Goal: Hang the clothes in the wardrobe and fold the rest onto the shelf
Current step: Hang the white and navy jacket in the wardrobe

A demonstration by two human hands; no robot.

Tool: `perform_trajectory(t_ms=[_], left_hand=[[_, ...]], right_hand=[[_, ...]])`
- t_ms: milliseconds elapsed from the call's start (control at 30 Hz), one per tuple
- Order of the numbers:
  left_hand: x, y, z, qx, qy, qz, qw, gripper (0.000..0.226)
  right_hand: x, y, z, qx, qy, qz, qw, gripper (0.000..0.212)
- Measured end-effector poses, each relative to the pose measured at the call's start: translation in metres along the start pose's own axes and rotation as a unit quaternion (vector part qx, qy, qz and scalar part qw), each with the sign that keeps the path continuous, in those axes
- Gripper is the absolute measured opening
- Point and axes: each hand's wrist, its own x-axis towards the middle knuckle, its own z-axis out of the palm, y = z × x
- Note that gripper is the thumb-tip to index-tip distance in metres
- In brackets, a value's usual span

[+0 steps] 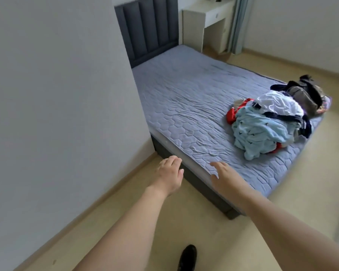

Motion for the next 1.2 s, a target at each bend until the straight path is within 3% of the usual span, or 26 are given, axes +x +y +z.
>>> perform_trajectory(t_ms=[167, 400, 700, 867, 1200], left_hand=[[0.085, 0.073, 0.023, 0.014, -0.040, 0.054, 0.998, 0.045], [0.189, 0.189, 0.085, 0.008, -0.092, 0.064, 0.994, 0.035], [0.299, 0.327, 0.105, -0.015, -0.061, 0.022, 0.998, 0.035], [0.354, 0.347, 0.122, -0.062, -0.063, -0.041, 0.995, 0.035], [0.494, 0.345, 0.162, -0.104, -0.099, -0.188, 0.972, 0.033]], right_hand=[[0.028, 0.077, -0.053, 0.020, 0.017, 0.040, 0.999, 0.048], [0.063, 0.227, -0.126, 0.031, 0.014, 0.076, 0.997, 0.045], [0.119, 0.380, -0.256, 0.021, 0.029, 0.068, 0.997, 0.035], [0.180, 0.409, -0.291, 0.007, -0.014, 0.044, 0.999, 0.047], [0.316, 0.485, -0.369, -0.019, -0.037, 0.038, 0.998, 0.049]])
